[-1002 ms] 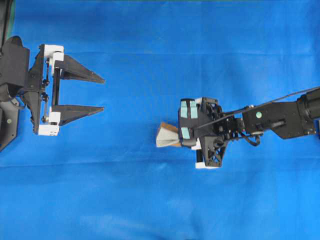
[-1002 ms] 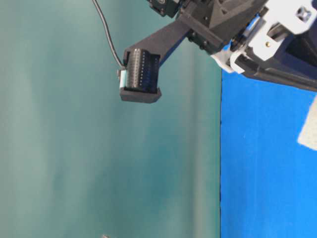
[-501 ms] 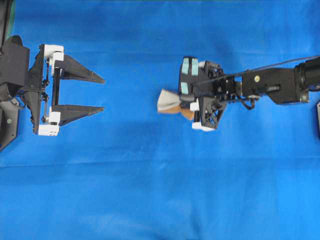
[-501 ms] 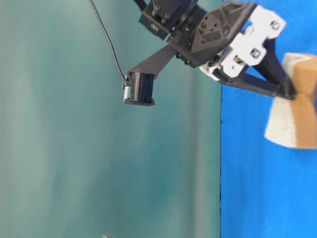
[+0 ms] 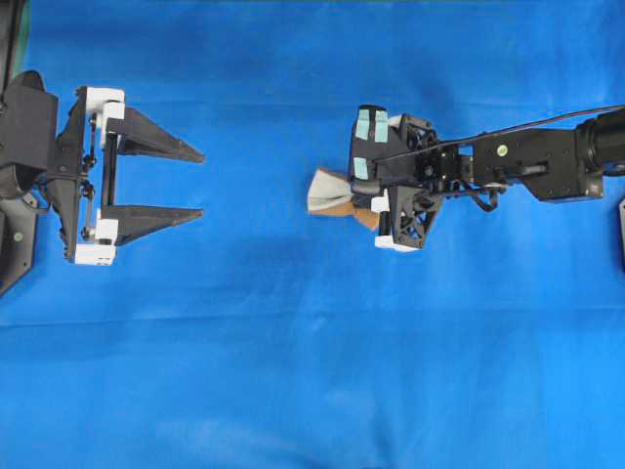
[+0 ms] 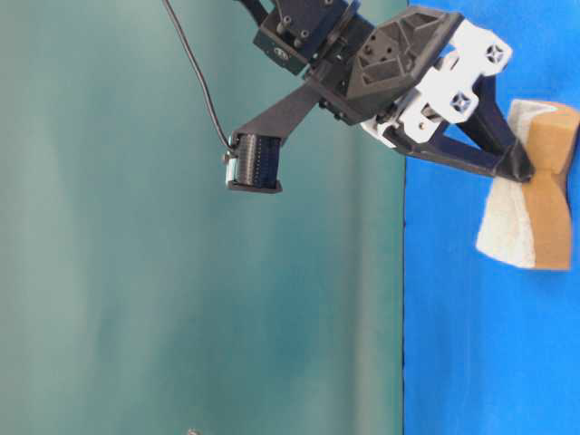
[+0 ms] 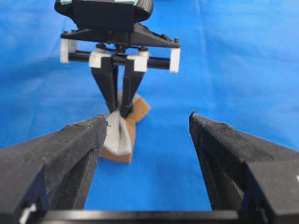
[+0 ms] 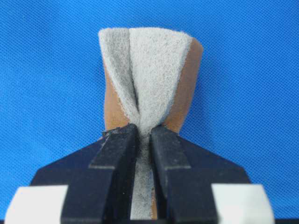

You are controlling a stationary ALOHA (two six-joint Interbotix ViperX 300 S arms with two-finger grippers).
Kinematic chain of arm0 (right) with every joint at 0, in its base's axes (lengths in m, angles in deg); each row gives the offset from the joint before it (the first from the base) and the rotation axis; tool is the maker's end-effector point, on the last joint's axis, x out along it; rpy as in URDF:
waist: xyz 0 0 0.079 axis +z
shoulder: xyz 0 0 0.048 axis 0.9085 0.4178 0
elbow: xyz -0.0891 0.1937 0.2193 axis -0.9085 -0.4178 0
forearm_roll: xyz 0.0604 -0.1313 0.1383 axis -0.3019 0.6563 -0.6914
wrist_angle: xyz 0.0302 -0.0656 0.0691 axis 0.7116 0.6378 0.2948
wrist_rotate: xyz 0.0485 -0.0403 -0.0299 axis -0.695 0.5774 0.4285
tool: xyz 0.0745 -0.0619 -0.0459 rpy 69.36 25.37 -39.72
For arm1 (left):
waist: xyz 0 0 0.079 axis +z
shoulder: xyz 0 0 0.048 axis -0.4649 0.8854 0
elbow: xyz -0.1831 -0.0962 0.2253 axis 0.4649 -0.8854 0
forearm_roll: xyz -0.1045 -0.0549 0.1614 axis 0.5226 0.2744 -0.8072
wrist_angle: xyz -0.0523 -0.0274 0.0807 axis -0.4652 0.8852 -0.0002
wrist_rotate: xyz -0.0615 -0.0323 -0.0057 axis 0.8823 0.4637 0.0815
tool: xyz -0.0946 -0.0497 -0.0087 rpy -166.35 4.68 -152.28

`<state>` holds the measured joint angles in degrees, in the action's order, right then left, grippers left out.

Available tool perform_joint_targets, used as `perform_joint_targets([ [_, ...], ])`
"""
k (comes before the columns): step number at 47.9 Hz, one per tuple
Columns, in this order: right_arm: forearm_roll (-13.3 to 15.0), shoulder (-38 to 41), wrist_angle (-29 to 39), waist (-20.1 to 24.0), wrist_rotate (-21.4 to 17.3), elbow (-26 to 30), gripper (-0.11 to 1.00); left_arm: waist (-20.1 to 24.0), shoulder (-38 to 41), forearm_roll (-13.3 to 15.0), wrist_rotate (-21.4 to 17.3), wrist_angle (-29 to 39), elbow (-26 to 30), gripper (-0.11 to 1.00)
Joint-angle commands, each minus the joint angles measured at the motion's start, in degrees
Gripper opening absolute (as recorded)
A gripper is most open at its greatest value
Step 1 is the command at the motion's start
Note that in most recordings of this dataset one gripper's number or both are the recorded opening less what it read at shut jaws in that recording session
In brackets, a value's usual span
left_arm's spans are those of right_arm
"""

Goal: Hand over the sponge with the left arm and wipe it with the right arm.
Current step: 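Lower the held sponge and rub it across the table with the right gripper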

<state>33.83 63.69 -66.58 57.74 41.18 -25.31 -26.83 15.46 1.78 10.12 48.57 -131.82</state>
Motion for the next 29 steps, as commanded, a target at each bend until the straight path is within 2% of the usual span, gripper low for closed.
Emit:
perform_joint_targets([
  [1,0.1,-1.1,-0.5,-0.2,-0.1,0.5,0.16,-0.1,-0.1,0.0,0.1,-0.4,0.5,0.68],
  [17,0.0,-1.2,-0.4,0.7,-0.2,0.8,0.16,-0.1,-0.1,0.0,0.2,-0.4,0.5,0.68],
  [19,0.0,-1.2,-0.1,0.7,-0.3,0.8,0.23,-0.1,-0.2,0.0,0.2,-0.5,0.5,0.68],
  [25,0.0,-2.0,2.1,0.8,-0.3,0.9,0.6,-0.1,-0.2,-0.1,0.2,-0.4,0.5,0.68],
  [29,0.0,-3.0,3.4,0.9,-0.3,0.9,0.73,-0.1,-0.3,0.0,0.0,-0.4,0.5,0.68],
])
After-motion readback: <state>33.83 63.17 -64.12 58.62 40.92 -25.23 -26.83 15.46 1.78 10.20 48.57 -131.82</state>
